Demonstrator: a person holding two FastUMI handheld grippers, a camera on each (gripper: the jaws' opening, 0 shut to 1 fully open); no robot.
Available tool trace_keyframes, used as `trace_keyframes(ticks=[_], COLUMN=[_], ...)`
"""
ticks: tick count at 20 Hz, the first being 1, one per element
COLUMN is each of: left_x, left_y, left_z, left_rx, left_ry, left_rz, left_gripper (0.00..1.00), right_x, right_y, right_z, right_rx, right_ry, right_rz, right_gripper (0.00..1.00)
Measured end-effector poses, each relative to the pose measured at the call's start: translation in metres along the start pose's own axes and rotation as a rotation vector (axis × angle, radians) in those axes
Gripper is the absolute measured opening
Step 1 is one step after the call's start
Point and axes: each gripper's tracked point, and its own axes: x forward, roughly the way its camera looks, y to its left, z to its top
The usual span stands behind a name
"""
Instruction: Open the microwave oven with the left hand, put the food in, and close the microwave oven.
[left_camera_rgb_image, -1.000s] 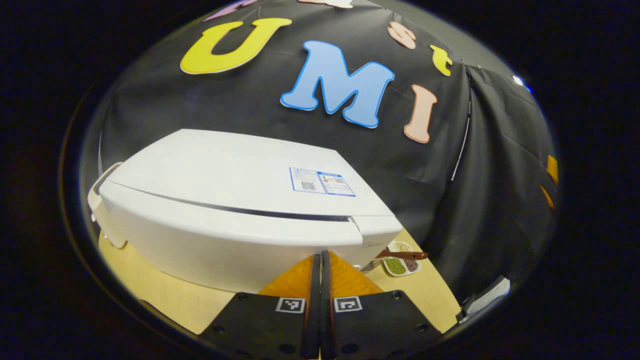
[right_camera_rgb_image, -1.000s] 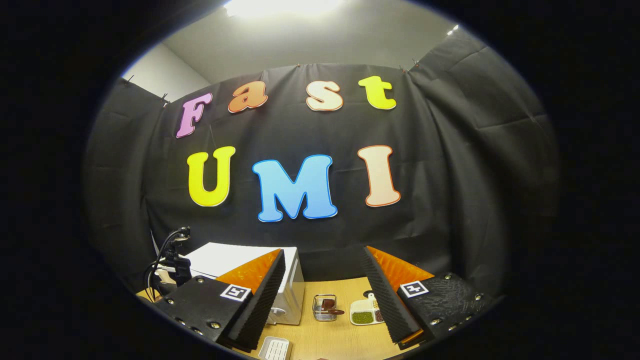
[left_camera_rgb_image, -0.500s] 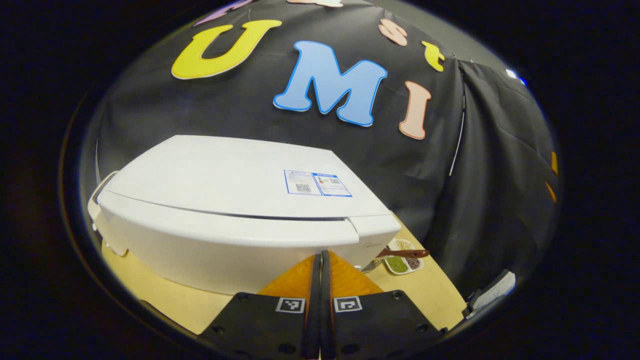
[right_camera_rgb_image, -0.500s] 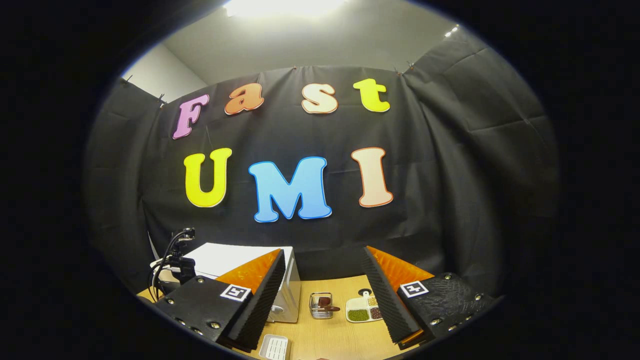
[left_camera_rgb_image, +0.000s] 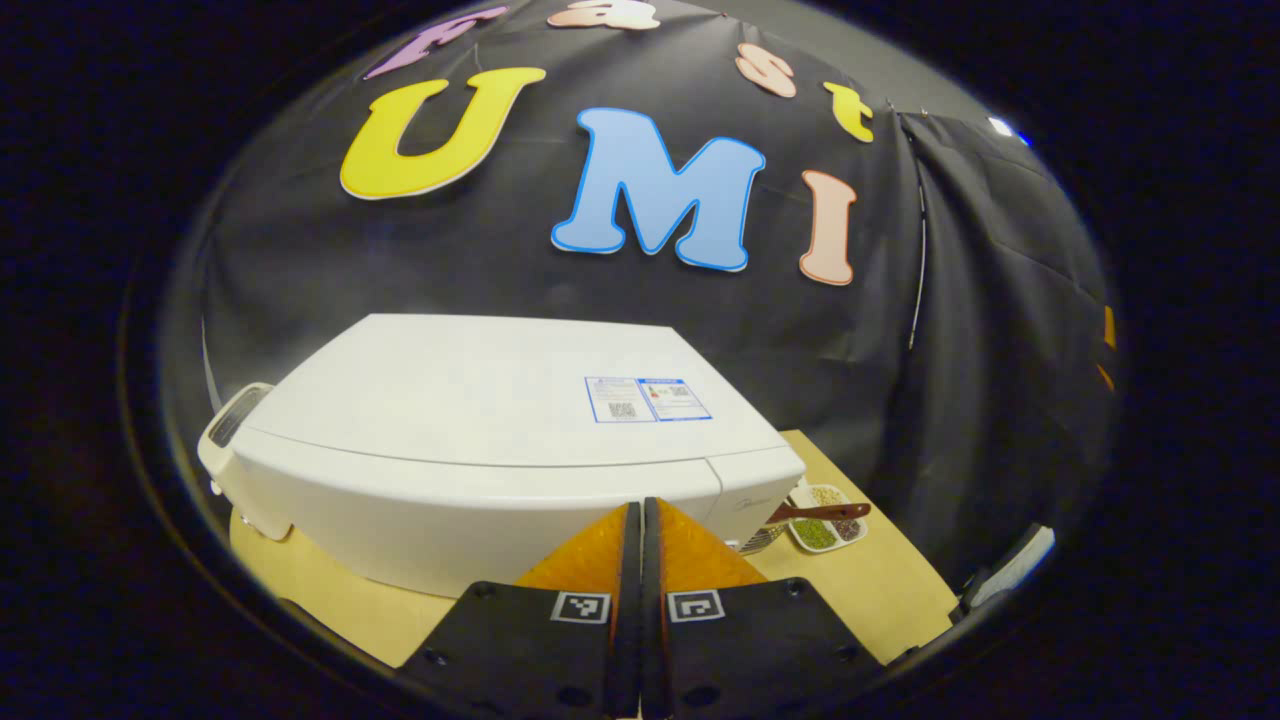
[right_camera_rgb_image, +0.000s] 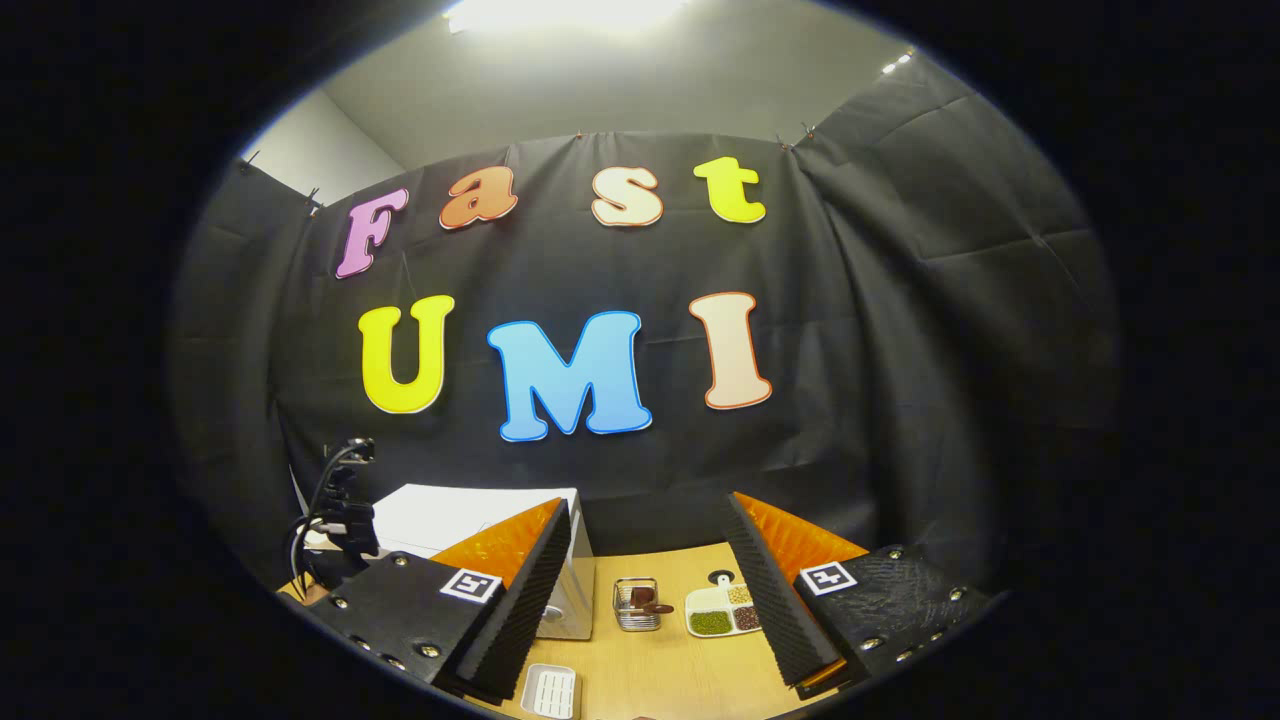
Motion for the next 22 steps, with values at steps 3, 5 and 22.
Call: trace_keyframes(ticks=[3, 5, 22], left_x=[-0.051, -0.092, -0.294], left_y=[0.004, 0.010, 0.090], left_z=[0.057, 0.104, 0.210], left_rx=[0.046, 0.045, 0.075], left_ry=[-0.135, -0.258, -0.504], left_rz=[0.036, 0.054, 0.211], left_gripper=[0.07, 0.07, 0.94], right_x=[0.004, 0.004, -0.018], right_y=[0.019, 0.033, 0.115], right_z=[0.006, 0.013, 0.085], right_rx=[0.008, 0.004, 0.010], right_ry=[-0.004, -0.014, -0.083], right_rz=[0.030, 0.054, 0.097], right_gripper=[0.93, 0.93, 0.93])
